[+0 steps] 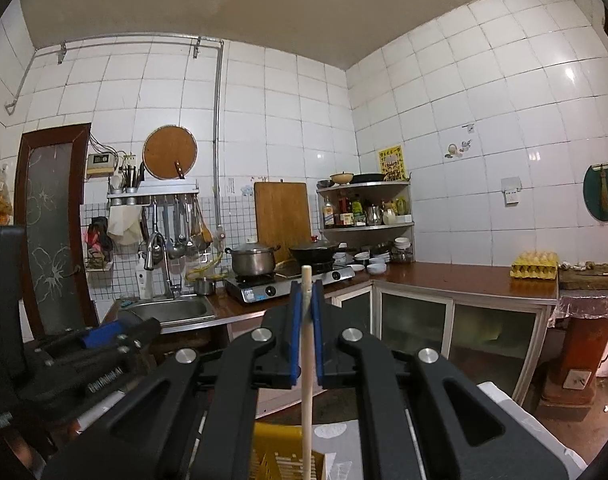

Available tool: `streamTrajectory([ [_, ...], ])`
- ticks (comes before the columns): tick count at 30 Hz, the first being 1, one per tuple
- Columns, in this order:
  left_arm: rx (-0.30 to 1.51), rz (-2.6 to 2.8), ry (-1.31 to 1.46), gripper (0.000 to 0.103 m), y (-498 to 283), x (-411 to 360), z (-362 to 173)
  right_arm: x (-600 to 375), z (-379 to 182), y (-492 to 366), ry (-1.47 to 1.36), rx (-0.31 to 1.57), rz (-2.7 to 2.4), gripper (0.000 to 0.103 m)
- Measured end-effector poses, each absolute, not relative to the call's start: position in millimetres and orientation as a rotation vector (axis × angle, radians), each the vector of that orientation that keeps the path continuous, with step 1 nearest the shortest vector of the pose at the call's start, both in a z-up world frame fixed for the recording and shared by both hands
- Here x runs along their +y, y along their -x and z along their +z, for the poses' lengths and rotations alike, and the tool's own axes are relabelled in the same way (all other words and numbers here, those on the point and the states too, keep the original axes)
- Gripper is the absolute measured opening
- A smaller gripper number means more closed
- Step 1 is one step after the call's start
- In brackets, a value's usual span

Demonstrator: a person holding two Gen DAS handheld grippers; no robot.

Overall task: Organize utensils
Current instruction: 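Carry the spoon and chopstick up and lower both into the yellow holder, then open both tools to release the spoon and chopstick into the holder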

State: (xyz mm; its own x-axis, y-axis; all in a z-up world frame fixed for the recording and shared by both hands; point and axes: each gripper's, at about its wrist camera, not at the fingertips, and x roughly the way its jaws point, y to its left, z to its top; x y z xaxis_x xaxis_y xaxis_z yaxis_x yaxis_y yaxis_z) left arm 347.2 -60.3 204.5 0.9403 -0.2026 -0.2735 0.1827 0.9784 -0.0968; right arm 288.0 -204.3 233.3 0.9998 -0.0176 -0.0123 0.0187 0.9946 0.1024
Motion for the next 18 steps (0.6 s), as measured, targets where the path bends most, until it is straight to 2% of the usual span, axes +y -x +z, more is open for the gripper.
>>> streamTrajectory([
  [9,0.389,-0.193,0.021,0.034,-390.0,-72.5,137.8,-214.6,164.5,-347.2,-0.101,0.153,-0.030,0.006],
  [16,0.491,-0.161,0.001,0.035,-406.2,-68.8,88.2,-219.7,126.4,-360.2,-0.096,0.276,-0.025,0.007],
  [18,0.477,-0.137,-0.011,0.039,-400.2,-65.5,85.0,-219.6,119.1,-359.1,-0.080,0.304,-0.028,0.008],
])
